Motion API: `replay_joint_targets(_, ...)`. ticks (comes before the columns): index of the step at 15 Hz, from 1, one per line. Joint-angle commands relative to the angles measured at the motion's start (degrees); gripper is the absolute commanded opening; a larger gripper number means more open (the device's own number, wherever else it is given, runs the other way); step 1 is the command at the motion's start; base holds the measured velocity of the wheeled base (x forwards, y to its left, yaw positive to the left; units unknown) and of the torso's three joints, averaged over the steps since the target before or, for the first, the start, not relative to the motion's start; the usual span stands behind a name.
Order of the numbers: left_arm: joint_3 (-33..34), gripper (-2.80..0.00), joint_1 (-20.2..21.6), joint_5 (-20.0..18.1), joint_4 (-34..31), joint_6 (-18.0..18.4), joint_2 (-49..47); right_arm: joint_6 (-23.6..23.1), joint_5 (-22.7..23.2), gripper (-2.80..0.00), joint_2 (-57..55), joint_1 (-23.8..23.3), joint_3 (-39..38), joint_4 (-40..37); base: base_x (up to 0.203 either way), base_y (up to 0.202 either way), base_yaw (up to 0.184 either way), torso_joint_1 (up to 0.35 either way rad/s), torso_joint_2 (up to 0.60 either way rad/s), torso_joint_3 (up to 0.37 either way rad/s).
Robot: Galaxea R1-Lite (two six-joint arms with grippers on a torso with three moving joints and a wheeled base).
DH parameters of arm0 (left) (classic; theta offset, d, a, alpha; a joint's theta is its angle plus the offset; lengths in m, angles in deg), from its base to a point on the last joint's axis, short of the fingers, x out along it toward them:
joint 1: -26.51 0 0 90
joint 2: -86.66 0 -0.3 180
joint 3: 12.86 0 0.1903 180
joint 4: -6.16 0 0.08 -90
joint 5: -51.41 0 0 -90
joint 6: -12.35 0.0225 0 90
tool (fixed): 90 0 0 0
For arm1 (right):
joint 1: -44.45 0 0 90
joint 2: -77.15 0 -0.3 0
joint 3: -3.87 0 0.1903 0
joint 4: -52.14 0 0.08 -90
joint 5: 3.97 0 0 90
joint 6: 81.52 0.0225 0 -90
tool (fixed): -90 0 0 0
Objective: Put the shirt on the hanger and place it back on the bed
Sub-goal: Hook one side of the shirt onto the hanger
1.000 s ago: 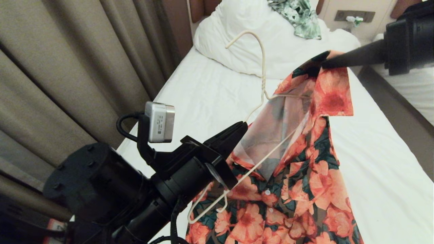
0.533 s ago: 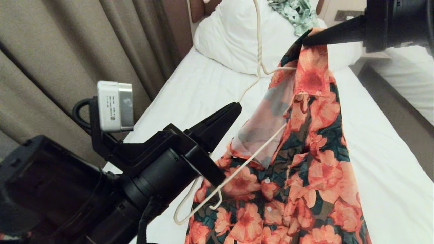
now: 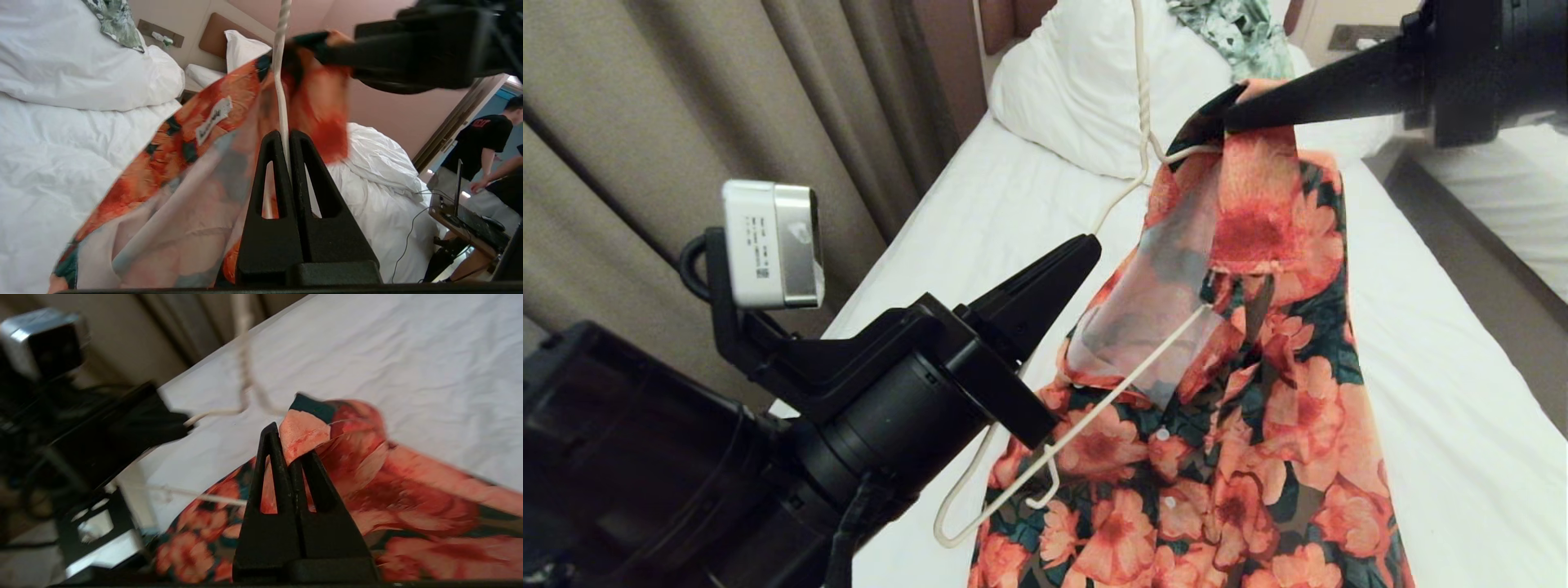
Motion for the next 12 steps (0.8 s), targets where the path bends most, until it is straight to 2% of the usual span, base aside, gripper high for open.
replay_joint_targets(1, -0.05, -2.80, 0.06, 0.08, 0.48, -0.11, 0.29, 0.00, 0.09, -2.80, 1.34, 2.52, -0.27, -1.86, 0.000, 0.000, 0.000, 0.000, 0.00, 0.000)
replay_joint_targets(9, -0.55, -2.80, 0.14, 0.16, 0.48, -0.03, 2.48, -0.27, 0.04, -2.80, 1.61, 4.95, -0.27, -3.97, 0.000, 0.000, 0.000, 0.000, 0.00, 0.000)
replay_joint_targets(10, -0.57, -2.80, 0.14, 0.16, 0.48, -0.03, 2.69, -0.27, 0.04, 0.00, 1.61, 4.95, -0.27, -3.97, 0.000, 0.000, 0.000, 0.000, 0.00, 0.000)
replay_joint_targets(12, -0.57, -2.80, 0.23, 0.16, 0.48, -0.03, 2.69, -0.18, -0.13, 0.00, 1.61, 4.86, -0.27, -4.06, 0.000, 0.000, 0.000, 0.000, 0.00, 0.000)
